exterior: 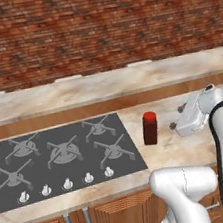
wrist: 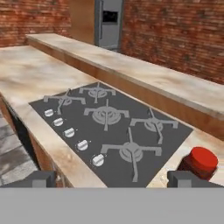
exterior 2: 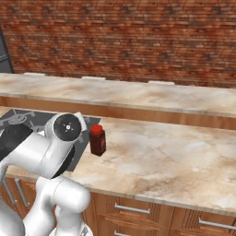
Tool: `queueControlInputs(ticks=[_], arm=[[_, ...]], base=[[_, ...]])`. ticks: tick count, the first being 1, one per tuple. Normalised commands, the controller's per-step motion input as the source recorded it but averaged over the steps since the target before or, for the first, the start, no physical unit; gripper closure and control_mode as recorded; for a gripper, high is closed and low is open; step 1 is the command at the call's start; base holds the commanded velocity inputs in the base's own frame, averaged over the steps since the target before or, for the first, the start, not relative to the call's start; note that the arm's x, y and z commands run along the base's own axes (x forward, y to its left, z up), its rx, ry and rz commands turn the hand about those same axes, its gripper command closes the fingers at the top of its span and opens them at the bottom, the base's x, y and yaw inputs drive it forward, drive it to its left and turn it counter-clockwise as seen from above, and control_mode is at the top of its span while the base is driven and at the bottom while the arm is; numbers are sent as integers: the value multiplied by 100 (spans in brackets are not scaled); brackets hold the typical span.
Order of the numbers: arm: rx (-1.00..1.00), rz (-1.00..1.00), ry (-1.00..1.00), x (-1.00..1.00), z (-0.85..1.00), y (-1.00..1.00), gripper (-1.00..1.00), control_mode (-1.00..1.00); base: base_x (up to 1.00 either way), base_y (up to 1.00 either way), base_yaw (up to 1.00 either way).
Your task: Collect the paprika, ketchup, and shaker from the cabinet and place them next to the stove.
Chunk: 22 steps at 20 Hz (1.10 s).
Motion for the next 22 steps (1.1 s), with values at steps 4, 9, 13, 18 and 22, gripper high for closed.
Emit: queueControlInputs(ticks=[4,9,13,18,22], arm=[[-13,-35,9,-41,5,32,-100,-100],[-5,-15,4,-13,-9,16,-100,-100],[0,2,-1,-11,-20,3,-100,-100],[-2,5,-3,-29,-17,9,-100,100],[0,0,0,0,0,0,-100,100]], base=[[0,0,0],[0,0,0],[0,0,0],[-28,5,4],[-97,0,-7]])
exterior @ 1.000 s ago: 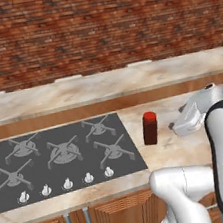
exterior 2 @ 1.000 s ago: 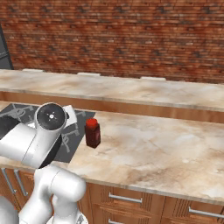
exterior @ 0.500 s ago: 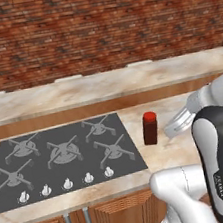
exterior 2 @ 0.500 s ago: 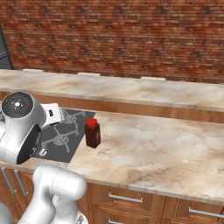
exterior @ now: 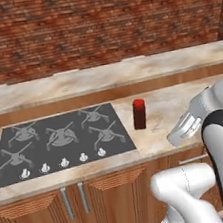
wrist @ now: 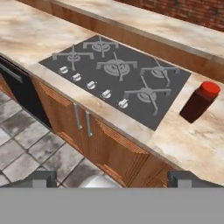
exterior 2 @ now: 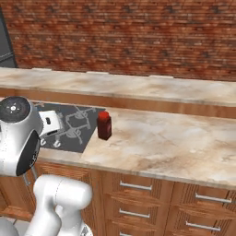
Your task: Collect the paprika, ketchup, and shaker from the cabinet and place them next to the stove.
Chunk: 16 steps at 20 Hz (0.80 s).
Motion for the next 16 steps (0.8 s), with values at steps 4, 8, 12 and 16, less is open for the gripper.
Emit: queueControlInputs(ticks=[4,8,12,16], arm=[[0,0,0,0,0,0,-100,100],[0,0,0,0,0,0,-100,100],[0,0,0,0,0,0,-100,100],[0,0,0,0,0,0,-100,100]], base=[[-86,-2,-29],[-49,-16,-44],[-8,-33,-52],[0,-34,-59]])
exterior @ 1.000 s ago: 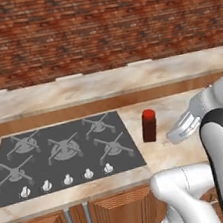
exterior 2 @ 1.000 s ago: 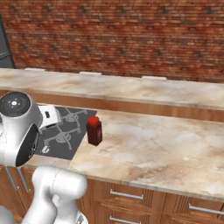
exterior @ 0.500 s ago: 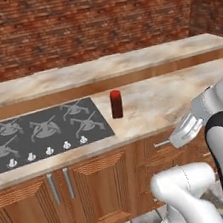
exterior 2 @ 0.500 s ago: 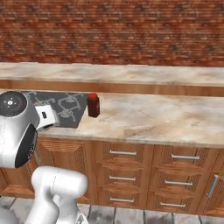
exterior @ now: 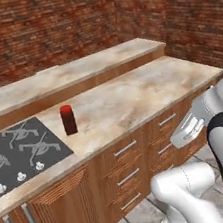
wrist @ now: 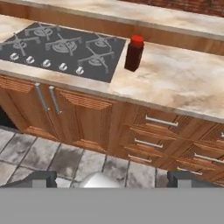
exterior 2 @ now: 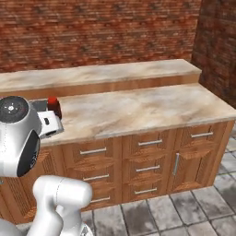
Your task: Collect the paprika, ketchup, and shaker from the cabinet and place them next to the stove.
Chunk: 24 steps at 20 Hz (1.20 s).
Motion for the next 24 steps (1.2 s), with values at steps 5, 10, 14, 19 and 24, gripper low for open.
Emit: queueControlInputs(ticks=[5,10,14,19,24], arm=[[0,0,0,0,0,0,-100,100],[0,0,0,0,0,0,-100,100],[0,0,0,0,0,0,-100,100],[0,0,0,0,0,0,-100,100],[0,0,0,0,0,0,-100,100]], base=[[7,-37,-60],[29,-53,-53],[41,-59,-51],[54,-42,-48],[67,-18,-43]])
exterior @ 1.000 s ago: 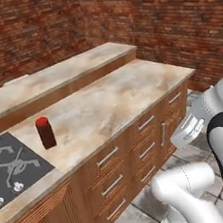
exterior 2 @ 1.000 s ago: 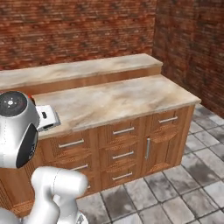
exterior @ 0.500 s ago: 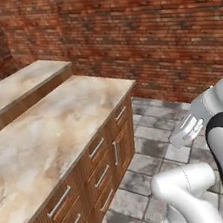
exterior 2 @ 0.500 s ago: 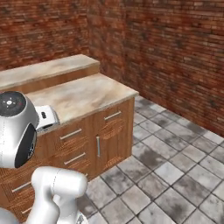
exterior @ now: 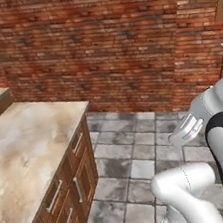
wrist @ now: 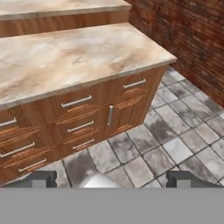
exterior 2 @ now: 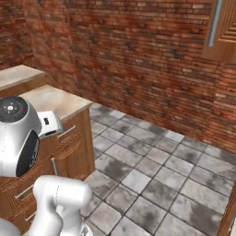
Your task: Collect the paprika, ketchup, and shaker from the cabinet and place them next to the stove.
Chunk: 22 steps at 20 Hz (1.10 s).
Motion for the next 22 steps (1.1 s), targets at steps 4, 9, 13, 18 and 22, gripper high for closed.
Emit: queueControlInputs(ticks=[4,9,13,18,22], arm=[[0,0,0,0,0,0,-100,100],[0,0,0,0,0,0,-100,100],[0,0,0,0,0,0,-100,100],[0,0,0,0,0,0,-100,100],[0,0,0,0,0,0,-100,100]], base=[[72,-7,-39],[69,14,-34],[70,19,-30],[69,27,-30],[76,12,-28]])
